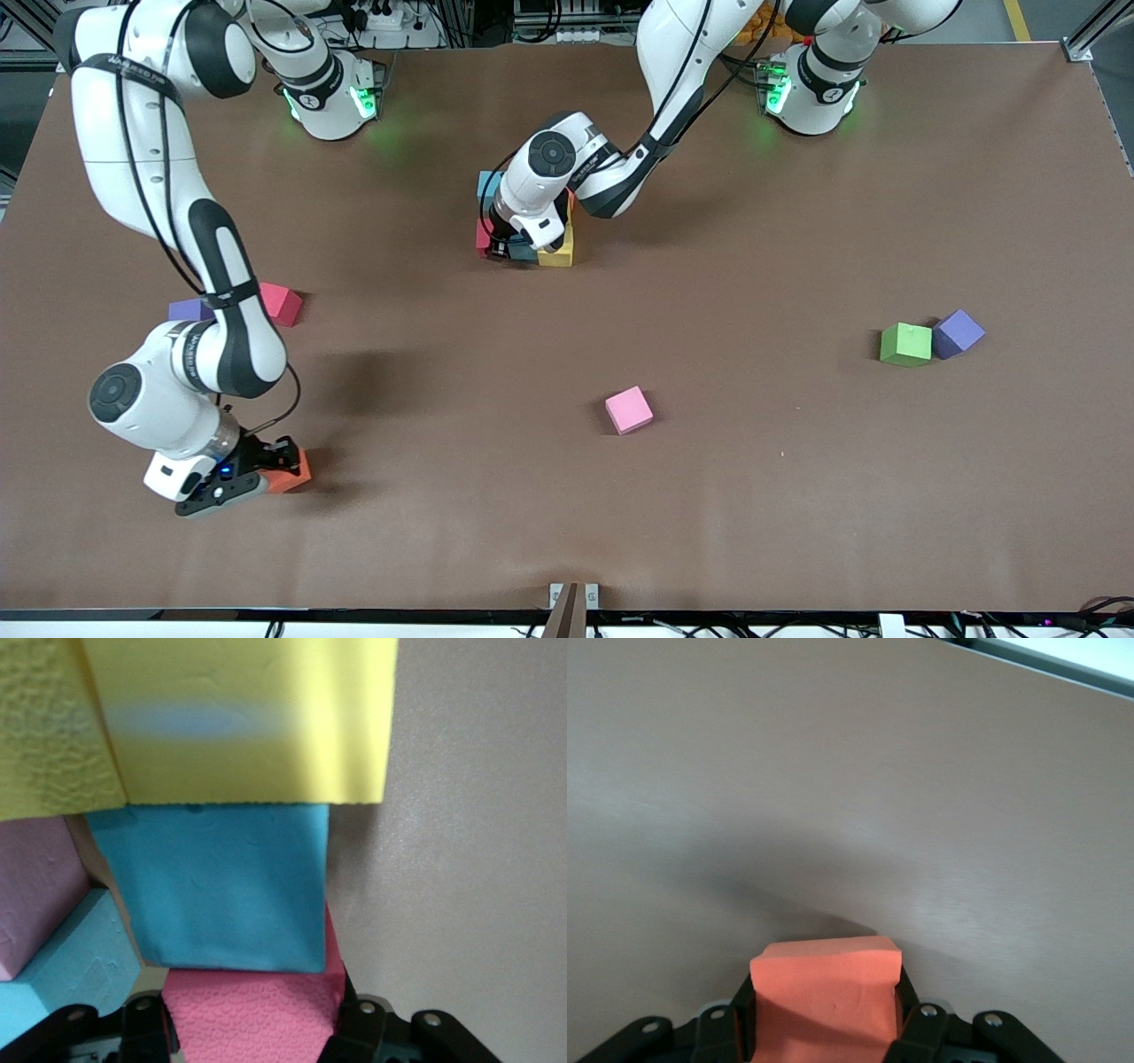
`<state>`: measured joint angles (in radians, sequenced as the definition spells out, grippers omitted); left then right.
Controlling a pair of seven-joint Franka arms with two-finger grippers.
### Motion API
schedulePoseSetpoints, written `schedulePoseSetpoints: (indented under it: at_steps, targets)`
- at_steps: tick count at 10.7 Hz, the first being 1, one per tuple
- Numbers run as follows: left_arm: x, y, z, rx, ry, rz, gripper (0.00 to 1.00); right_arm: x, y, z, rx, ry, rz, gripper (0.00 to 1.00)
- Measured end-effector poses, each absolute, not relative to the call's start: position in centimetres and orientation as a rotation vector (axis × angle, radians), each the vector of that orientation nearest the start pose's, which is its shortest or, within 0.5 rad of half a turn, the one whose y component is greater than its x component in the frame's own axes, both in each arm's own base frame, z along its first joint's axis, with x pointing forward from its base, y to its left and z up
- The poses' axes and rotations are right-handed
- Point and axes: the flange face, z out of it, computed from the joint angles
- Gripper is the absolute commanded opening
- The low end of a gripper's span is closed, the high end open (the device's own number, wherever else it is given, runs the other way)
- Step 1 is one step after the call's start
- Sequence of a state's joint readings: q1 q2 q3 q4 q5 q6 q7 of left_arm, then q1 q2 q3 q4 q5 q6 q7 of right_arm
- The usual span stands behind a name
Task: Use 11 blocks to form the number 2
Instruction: 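Carry the orange cube to the column while the left gripper releases pink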
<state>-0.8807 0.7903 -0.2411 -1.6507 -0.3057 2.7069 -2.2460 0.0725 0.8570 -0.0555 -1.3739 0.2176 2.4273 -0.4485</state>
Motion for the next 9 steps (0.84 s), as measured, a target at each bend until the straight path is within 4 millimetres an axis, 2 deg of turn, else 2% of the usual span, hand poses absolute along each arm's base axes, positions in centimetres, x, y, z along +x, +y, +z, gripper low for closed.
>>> schedulePoseSetpoints:
  at_steps: [2,5,9]
  targets:
    - [33.8,-62.2,18.6,-2.451,-2.235,0.594,0.00,74.9,5.7,23.5,-3.000,-0.433,-0.282,0.22]
    - [33.7,-62.2,18.6,-2.454,-2.233,0.592,0.00,73.0,11.6,26.1,-2.992,-0.278,-0.206,0.22]
    - [33.2,-62.5,18.6,-2.541,-2.163,0.529,0.00,69.0,19.0,27.1,-2.989,-0.130,-0.118,0.22]
